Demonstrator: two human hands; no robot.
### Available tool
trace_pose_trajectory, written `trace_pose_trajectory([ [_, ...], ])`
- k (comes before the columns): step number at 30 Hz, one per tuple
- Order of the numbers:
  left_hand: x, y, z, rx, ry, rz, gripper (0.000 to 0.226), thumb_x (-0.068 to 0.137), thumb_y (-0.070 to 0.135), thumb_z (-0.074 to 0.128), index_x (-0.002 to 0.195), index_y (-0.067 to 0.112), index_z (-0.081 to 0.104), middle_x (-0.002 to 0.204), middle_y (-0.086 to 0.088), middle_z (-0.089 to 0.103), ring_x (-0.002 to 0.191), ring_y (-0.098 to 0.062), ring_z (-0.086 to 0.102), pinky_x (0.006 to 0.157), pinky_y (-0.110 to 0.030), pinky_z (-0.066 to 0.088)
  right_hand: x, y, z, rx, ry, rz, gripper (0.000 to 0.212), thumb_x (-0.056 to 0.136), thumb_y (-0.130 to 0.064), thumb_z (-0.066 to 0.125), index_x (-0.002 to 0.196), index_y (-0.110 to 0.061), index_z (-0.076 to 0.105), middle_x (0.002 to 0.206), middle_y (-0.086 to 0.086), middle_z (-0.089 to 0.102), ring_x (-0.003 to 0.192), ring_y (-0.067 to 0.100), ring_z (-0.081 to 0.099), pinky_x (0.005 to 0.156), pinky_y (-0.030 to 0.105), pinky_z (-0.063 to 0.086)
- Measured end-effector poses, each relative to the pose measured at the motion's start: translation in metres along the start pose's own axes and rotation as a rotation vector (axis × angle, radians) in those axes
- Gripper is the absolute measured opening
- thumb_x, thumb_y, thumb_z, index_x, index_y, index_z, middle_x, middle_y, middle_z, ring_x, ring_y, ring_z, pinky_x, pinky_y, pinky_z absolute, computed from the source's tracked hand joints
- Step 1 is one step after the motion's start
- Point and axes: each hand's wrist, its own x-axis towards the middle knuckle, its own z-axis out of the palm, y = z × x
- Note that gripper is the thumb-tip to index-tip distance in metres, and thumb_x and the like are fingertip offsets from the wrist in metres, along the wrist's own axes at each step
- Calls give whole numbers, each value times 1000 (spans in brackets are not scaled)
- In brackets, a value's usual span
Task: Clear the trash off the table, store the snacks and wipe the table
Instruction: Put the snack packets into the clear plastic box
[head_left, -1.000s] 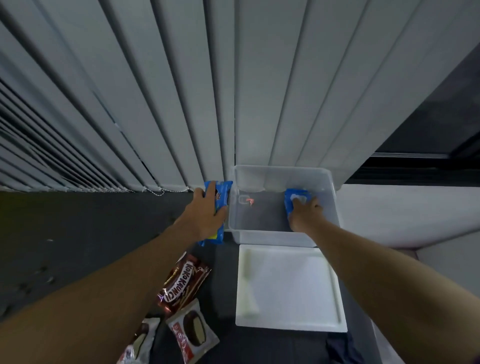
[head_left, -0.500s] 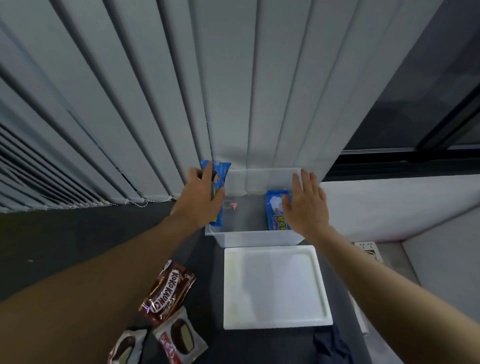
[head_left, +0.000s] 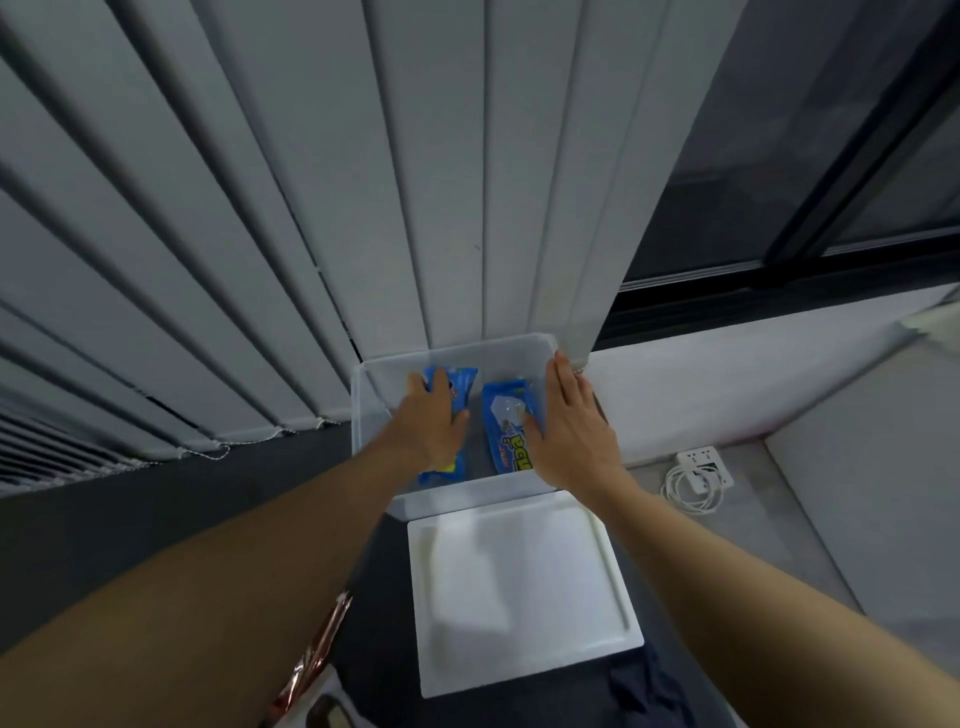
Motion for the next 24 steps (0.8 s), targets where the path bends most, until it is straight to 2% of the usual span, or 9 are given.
trace_pose_trajectory([
  [3,12,5,23,-47,-62,-29,75,101,35,53,156,4,11,142,-20,25,123,-35,48,99,-34,44,2,1,2,-19,5,2,83,99,-46,44,155,-25,-14,165,-12,-5,151,29,10,107,57,42],
  [6,25,-2,45,-57,-238,-60,91,94,41,64,157,9,6,155,-14,17,138,-31,34,109,-34,35,2,2,2,-36,6,4,85,98,-46,46,155,-25,-14,165,-12,-7,152,28,10,107,56,42],
  [9,29,-9,55,-13,-385,-55,108,86,37,75,158,9,0,159,-12,19,143,-28,30,110,-29,31,3,2,3,-32,20,12,90,95,-47,51,155,-25,-11,165,-8,1,150,28,17,103,56,46],
  [12,32,-14,58,34,-364,-97,110,83,30,80,158,7,3,159,-17,21,144,-33,31,112,-35,32,4,2,3,-44,35,11,90,93,-48,53,156,-25,-8,165,-10,2,148,26,23,100,54,49],
  [14,34,-18,61,27,-311,-56,113,77,34,84,157,8,9,154,-15,33,136,-30,43,105,-30,39,4,2,3,-46,50,8,89,93,-47,54,156,-25,-5,164,-10,5,145,24,28,97,51,52],
  [17,33,-17,64,-2,-329,-15,119,79,38,82,158,7,-2,156,-10,34,136,-27,45,105,-26,39,3,1,3,-54,61,8,89,91,-48,55,157,-26,-1,163,-8,12,137,21,37,92,45,55],
  [20,33,-16,61,35,-391,2,123,81,49,76,158,13,-14,160,-9,31,136,-29,47,111,-38,42,3,0,3,-61,60,10,90,91,-48,57,157,-27,0,163,-10,12,133,20,41,90,41,54],
  [22,33,-20,57,73,-408,1,121,77,56,72,158,22,-11,158,-7,35,133,-29,49,108,-43,45,3,-2,2,-55,48,17,89,91,-47,57,157,-26,0,163,-9,13,134,21,41,91,41,53],
  [24,27,-18,46,126,-380,11,109,80,52,66,159,24,-4,159,-6,34,136,-29,45,109,-45,43,3,-3,0,-66,27,7,87,93,-46,56,157,-25,1,165,-11,3,139,23,36,96,43,51],
])
